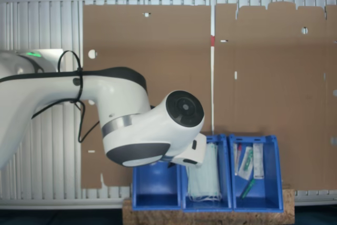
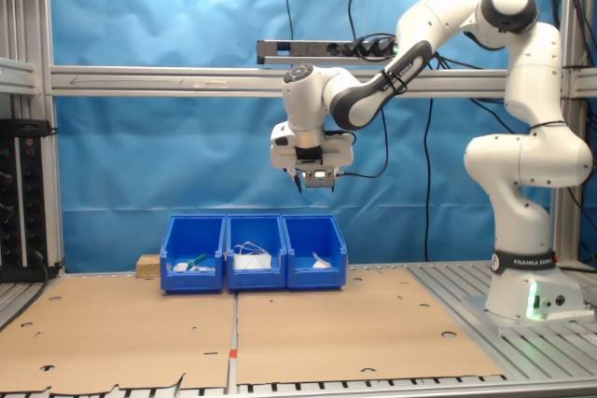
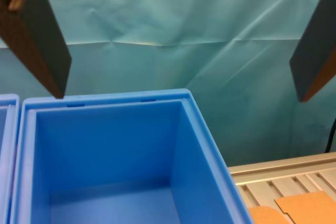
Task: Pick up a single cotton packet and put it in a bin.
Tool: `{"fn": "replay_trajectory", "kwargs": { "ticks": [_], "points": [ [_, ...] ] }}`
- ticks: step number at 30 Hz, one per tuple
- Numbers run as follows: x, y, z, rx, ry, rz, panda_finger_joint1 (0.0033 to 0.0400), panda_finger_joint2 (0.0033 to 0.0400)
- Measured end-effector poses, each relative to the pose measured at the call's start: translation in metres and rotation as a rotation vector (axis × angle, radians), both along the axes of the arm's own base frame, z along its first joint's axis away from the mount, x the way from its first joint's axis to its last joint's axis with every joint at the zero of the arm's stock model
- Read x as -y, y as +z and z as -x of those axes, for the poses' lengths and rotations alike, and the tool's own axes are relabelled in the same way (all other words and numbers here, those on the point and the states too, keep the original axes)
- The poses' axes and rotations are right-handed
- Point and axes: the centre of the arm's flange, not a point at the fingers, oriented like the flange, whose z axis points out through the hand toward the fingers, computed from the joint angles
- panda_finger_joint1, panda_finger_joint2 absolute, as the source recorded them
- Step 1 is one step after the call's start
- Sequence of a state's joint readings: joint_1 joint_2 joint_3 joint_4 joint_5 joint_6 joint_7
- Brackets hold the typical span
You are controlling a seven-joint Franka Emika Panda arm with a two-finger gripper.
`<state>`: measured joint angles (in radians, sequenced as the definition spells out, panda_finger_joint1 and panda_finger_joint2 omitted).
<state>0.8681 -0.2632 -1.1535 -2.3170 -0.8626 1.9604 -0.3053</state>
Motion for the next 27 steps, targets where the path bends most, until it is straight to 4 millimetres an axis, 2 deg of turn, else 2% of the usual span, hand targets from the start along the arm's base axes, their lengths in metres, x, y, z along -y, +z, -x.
{"fn": "replay_trajectory", "kwargs": {
  "ticks": [27],
  "points": [
    [0.0000, 0.0000, 0.0000, 0.000, 0.000, 0.000, 0.0400, 0.0400]
  ]
}}
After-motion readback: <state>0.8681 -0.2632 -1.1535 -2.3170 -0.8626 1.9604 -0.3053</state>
